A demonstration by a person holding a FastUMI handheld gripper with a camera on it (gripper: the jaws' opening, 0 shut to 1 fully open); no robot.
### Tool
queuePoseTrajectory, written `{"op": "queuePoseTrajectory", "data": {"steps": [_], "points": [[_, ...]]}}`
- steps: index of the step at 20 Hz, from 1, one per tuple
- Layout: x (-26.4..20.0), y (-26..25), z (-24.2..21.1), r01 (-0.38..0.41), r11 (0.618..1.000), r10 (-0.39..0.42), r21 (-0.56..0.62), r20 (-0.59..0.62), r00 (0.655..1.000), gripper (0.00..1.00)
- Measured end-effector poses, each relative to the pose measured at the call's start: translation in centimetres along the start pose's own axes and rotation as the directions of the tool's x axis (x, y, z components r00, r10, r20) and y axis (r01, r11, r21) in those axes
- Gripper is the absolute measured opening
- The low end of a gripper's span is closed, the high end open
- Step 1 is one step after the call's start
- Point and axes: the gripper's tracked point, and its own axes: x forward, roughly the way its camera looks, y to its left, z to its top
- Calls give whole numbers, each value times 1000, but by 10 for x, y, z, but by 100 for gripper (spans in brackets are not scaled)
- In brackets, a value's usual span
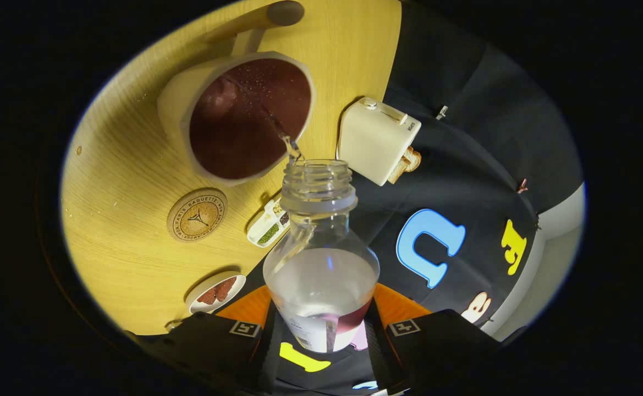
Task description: Take the bottle from table, then pour the juice into the cup, finally place the bottle on the coaster
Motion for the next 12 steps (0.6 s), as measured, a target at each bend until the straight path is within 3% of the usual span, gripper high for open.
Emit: {"op": "queuePoseTrajectory", "data": {"steps": [12], "points": [[2,-9,3,17,994,-14,-108,26,1000,69]]}}
